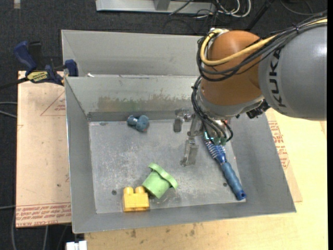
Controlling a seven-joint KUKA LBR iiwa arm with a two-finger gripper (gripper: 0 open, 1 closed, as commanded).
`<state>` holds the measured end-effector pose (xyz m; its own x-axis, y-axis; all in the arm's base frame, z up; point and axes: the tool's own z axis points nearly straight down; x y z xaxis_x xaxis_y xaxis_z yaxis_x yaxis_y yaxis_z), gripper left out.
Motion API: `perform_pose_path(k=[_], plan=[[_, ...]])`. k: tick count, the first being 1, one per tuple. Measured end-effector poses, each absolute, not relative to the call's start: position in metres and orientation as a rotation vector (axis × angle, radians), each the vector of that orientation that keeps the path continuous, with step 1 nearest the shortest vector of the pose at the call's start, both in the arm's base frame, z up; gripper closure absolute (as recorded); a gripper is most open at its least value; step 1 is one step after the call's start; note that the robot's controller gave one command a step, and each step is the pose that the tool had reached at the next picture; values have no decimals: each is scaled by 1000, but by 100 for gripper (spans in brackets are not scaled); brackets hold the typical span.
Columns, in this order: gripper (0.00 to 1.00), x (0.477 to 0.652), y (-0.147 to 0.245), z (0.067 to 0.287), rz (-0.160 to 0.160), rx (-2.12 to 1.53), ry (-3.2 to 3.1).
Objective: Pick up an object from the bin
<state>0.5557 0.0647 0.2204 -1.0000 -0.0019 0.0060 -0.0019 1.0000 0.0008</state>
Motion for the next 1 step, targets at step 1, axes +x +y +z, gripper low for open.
perform_pose_path(k=[1], plan=[[0,493,74,146,-1,20,-3129]])
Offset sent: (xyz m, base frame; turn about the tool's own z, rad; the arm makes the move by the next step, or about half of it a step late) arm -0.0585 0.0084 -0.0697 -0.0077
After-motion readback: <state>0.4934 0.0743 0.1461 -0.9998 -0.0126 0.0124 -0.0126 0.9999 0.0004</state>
